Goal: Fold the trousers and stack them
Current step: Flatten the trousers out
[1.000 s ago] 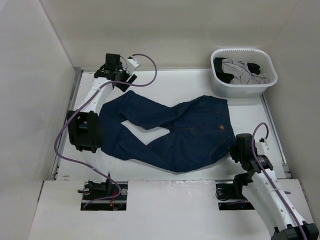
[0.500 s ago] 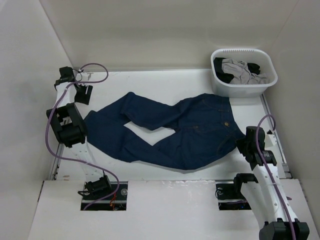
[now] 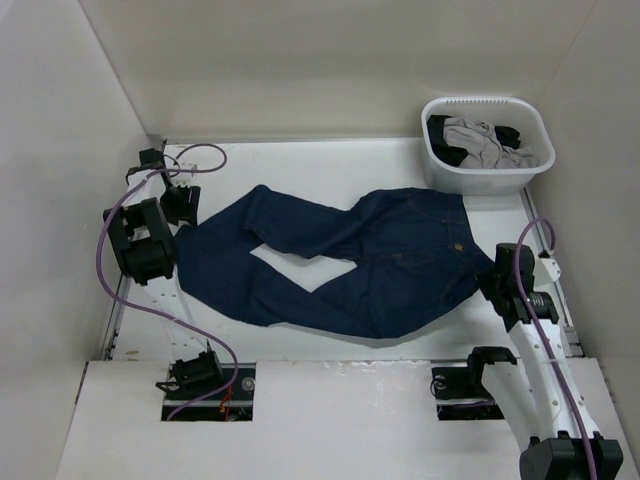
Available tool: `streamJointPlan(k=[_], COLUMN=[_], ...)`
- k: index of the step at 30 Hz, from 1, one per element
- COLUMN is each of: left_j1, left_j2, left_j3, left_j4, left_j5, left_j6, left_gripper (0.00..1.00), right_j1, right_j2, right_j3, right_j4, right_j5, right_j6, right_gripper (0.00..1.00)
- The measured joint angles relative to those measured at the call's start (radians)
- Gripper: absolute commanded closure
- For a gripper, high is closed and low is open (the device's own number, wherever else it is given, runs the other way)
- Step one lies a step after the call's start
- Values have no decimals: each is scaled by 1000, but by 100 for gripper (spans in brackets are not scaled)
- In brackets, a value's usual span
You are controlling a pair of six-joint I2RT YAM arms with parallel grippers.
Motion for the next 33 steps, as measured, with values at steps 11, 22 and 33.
streamJointPlan(k=[11, 22, 33], left_j1=[6, 61, 84], left_j2=[-10, -84, -435], left_j3=[-15, 150, 74], left_j4=[-40, 30, 299], left_j5=[19, 3, 16], left_j6=[55, 49, 83], left_gripper=[100, 100, 100], right_j1=[-8, -86, -112], right_j2=[34, 238, 242], right_j3=[-2, 49, 167], right_j4=[0, 151, 335], right_j5=[9, -58, -115], right_j6=[46, 60, 30], right_gripper=[100, 100, 100])
